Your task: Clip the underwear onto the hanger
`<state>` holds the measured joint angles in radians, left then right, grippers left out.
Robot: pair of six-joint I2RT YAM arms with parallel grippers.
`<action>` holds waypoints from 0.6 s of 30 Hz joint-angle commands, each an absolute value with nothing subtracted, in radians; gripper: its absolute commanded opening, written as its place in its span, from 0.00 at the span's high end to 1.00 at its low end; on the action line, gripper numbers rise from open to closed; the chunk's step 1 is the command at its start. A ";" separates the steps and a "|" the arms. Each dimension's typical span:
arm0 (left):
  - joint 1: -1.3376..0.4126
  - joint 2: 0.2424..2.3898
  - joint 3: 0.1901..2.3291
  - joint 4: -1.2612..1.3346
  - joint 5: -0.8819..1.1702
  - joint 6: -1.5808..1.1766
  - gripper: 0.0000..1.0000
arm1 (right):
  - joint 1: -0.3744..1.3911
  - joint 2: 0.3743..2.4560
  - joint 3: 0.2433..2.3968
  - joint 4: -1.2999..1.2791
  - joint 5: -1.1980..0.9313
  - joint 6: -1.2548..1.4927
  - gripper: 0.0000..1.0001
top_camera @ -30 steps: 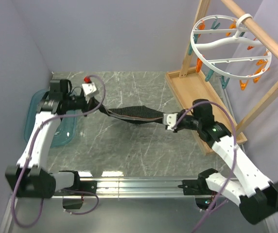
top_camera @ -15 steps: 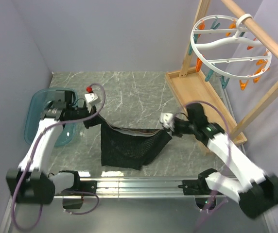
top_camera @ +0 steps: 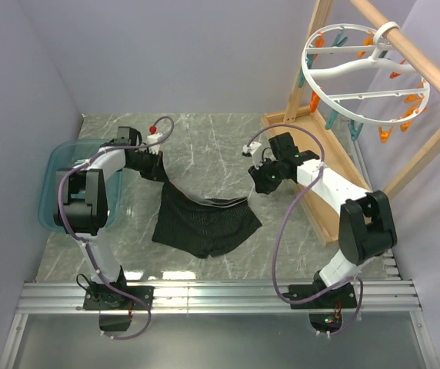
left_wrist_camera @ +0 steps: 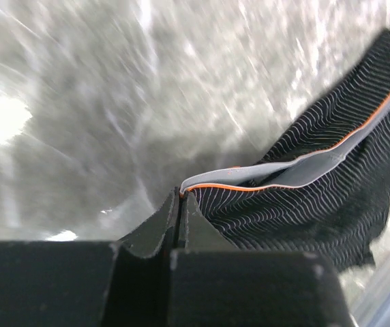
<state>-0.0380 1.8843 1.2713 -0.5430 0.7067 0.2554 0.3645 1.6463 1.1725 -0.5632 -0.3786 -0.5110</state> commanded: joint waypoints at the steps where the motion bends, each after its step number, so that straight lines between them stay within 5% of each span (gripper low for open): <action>1: -0.037 1.871 1.325 -0.495 0.652 0.215 1.00 | 0.385 1.586 1.180 -0.612 -0.462 -0.378 0.68; 11: -0.037 1.914 1.316 -0.485 0.610 0.095 1.00 | 0.431 1.674 1.100 -0.526 -0.466 -0.152 0.66; 14: -0.035 1.907 1.295 -0.471 0.626 0.100 1.00 | 0.431 1.629 1.071 -0.428 -0.401 -0.153 0.53; 16: -0.037 1.901 1.282 -0.466 0.640 0.112 1.00 | 0.428 1.637 1.083 -0.402 -0.364 -0.166 0.31; 18: -0.037 1.905 1.290 -0.475 0.652 0.123 1.00 | 0.423 1.669 1.126 -0.399 -0.351 -0.189 0.30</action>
<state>-0.0380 1.9141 1.2934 -0.4904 0.6231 0.1261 0.4294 1.6855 1.0698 -0.4953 -0.4030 -0.1864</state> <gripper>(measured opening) 0.013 0.695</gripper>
